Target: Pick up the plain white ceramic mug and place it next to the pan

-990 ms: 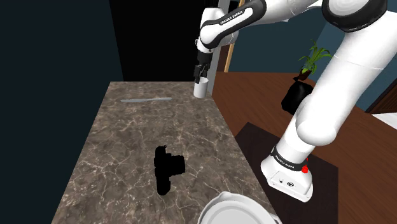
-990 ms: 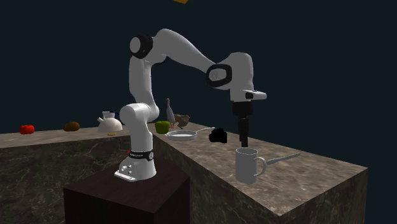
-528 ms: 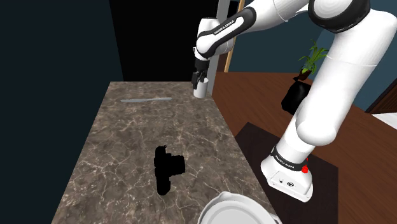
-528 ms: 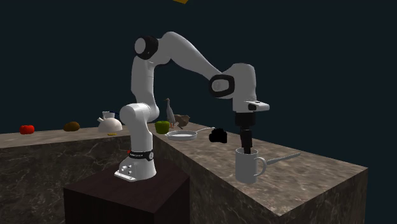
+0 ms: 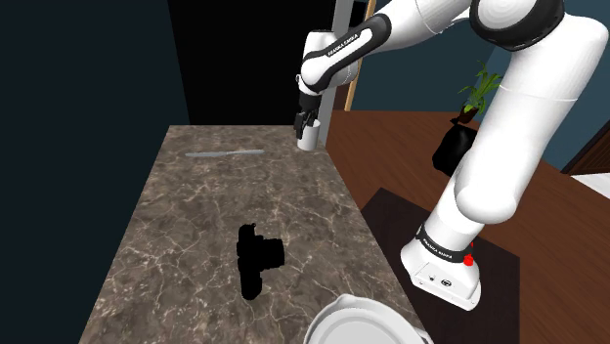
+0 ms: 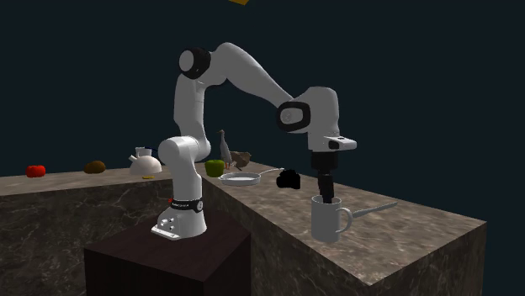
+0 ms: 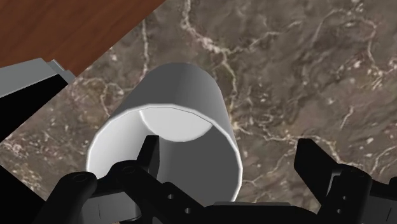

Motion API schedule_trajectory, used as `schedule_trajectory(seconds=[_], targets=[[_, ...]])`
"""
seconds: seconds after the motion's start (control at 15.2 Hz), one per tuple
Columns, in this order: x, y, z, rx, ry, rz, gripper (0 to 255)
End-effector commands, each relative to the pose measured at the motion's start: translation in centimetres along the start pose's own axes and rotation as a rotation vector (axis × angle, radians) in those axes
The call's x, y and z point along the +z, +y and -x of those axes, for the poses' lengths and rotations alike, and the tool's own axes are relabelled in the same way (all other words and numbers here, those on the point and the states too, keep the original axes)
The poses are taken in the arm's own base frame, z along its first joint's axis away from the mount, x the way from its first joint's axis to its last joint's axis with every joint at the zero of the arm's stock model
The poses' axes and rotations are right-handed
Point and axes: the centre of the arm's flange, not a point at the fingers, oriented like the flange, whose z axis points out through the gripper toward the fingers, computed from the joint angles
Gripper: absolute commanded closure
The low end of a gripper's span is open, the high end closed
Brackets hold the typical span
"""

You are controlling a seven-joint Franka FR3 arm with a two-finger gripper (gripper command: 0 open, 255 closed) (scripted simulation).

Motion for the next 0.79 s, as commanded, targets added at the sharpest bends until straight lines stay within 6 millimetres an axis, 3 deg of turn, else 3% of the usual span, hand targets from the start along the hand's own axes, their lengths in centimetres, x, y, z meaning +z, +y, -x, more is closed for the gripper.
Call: schedule_trajectory(seconds=[0.0,0.59,0.73], targets=[[0.0,0.0,0.0,0.0,0.0,0.0,255],[0.0,0.0,0.0,0.0,0.0,0.0,255],[-1.1,0.0,0.0,0.0,0.0,0.0,255]])
